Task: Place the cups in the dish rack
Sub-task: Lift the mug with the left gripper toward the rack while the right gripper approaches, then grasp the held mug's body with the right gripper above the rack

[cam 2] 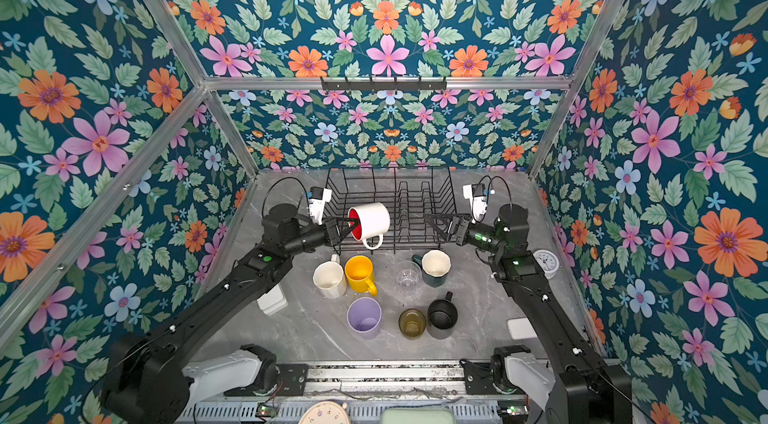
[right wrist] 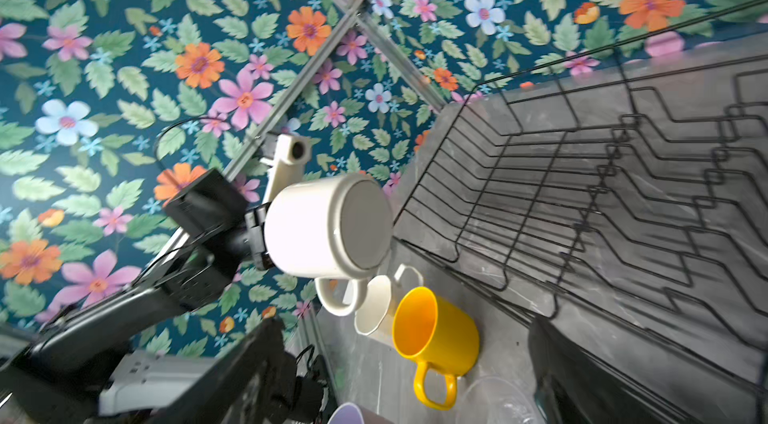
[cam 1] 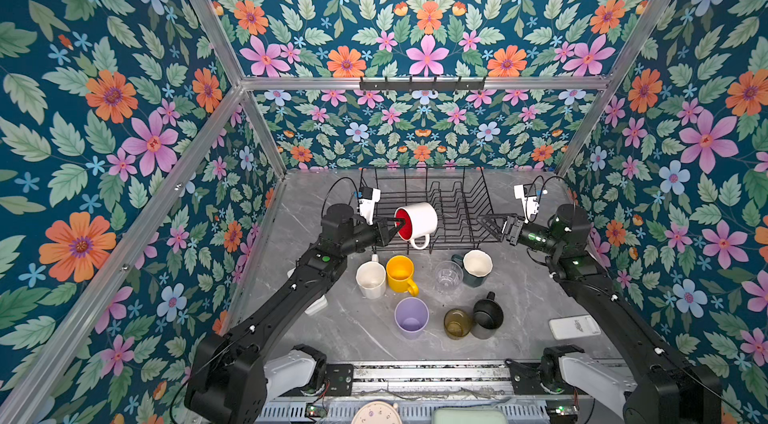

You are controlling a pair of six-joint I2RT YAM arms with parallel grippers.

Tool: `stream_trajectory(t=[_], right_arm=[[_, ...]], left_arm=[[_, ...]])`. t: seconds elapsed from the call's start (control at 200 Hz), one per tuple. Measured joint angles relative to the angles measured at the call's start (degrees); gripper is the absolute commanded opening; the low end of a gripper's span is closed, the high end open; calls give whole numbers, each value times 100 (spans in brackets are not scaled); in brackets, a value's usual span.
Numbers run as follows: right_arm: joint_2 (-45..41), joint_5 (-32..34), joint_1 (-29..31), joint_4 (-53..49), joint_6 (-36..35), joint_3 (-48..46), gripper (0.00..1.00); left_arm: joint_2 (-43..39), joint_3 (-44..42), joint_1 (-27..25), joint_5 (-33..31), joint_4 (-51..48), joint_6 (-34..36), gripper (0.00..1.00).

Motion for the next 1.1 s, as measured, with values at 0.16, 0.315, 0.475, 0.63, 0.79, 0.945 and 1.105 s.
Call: stream_trajectory(t=[0.16,0.315,0.475,0.63,0.79,0.945,1.105], right_arm=[[4,-398,138,568,105,-2,95],[144,-654,361,815,105,195,97],[227,-765,765,741,-111,457,98],[459,-813,1062,649,-352,715,98],[732,-726,1252,577,-459,868,98],[979,-645,1521,479,-568,1060,97],[1213,-570,1746,365,-688,1207,96]], left_arm=[[345,-177,-4,883,1539,-647,0],[608,-323,4,1244,2389,-1165,0],[643,-389,-11,1403,2756,-1421,0],[608,-391,-44,1512,2828,-1423,0],[608,-393,-114,1534,2835,-1421,0],[614,-393,-162,1582,2837,-1419,0],[614,-391,-214,1637,2839,-1416,0]])
